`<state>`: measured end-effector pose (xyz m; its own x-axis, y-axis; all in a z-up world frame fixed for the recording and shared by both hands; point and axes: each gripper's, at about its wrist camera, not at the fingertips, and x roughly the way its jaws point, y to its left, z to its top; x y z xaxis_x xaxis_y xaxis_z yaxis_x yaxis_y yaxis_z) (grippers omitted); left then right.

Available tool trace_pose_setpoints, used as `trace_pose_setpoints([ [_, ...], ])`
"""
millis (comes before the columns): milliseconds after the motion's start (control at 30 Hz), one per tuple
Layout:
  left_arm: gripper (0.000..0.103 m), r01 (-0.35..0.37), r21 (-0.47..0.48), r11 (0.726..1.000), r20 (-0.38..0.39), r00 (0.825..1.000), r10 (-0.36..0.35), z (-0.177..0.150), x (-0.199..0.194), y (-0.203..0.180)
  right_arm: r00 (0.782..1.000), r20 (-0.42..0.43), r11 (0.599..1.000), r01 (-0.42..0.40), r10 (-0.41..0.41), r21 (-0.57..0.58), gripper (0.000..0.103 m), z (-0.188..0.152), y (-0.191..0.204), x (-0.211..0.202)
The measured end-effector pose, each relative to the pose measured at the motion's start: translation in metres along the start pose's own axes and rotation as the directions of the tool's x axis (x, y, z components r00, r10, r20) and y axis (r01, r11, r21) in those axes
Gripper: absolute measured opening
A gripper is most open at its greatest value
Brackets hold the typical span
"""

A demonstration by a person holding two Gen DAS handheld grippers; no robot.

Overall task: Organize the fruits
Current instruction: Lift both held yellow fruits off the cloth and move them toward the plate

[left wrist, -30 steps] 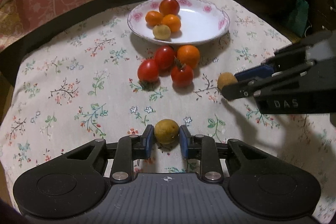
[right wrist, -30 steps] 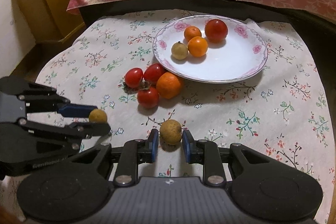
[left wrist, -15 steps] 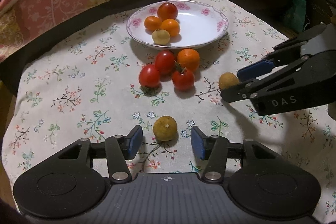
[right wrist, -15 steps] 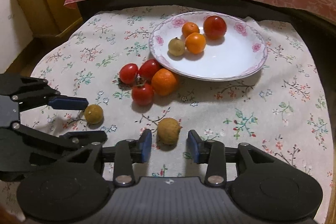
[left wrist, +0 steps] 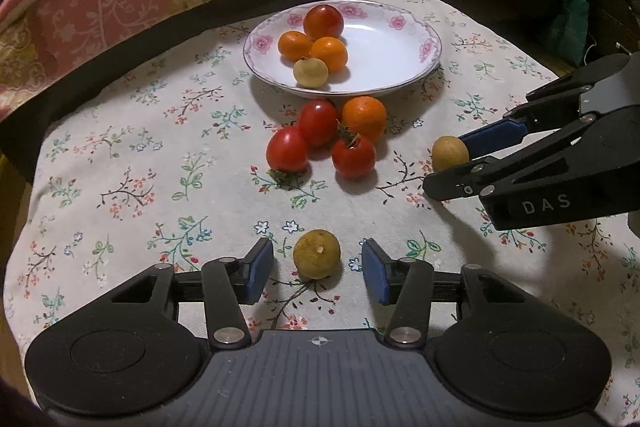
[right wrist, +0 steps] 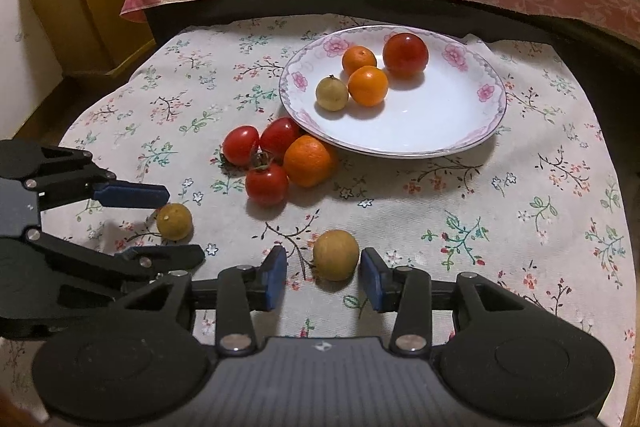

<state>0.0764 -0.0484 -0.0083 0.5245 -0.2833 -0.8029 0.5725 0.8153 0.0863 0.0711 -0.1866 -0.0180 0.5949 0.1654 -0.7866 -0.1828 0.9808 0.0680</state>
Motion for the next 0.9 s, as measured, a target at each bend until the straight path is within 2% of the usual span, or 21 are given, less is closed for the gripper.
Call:
trace_pose_setpoints([
  [200, 0.054, 0.009, -0.005, 1.000, -0.002, 1.000, -0.009, -0.0005, 0.0007, 0.0017, 1.000, 0.000, 1.000, 0.002, -0.002, -0.003, 0.040, 0.0001, 0.0003, 0.0002],
  [300, 0.042, 0.017, -0.005, 1.000, 0.000, 1.000, -0.017, 0.0001, 0.0004, 0.0006, 1.000, -0.002, 1.000, 0.002, -0.002, 0.003, 0.040, 0.0008, -0.0005, 0.0006],
  [500, 0.034, 0.025, -0.003, 1.000, 0.000, 1.000, -0.025, 0.0006, 0.0002, -0.0012, 1.000, -0.005, 1.000, 0.020, -0.020, 0.011, 0.029, 0.0022, -0.0021, -0.0002],
  [900, 0.035, 0.027, 0.006, 1.000, 0.000, 1.000, -0.027, -0.0002, 0.0001, -0.0012, 1.000, -0.004, 1.000, 0.020, -0.020, 0.016, 0.026, 0.0020, -0.0045, 0.0004],
])
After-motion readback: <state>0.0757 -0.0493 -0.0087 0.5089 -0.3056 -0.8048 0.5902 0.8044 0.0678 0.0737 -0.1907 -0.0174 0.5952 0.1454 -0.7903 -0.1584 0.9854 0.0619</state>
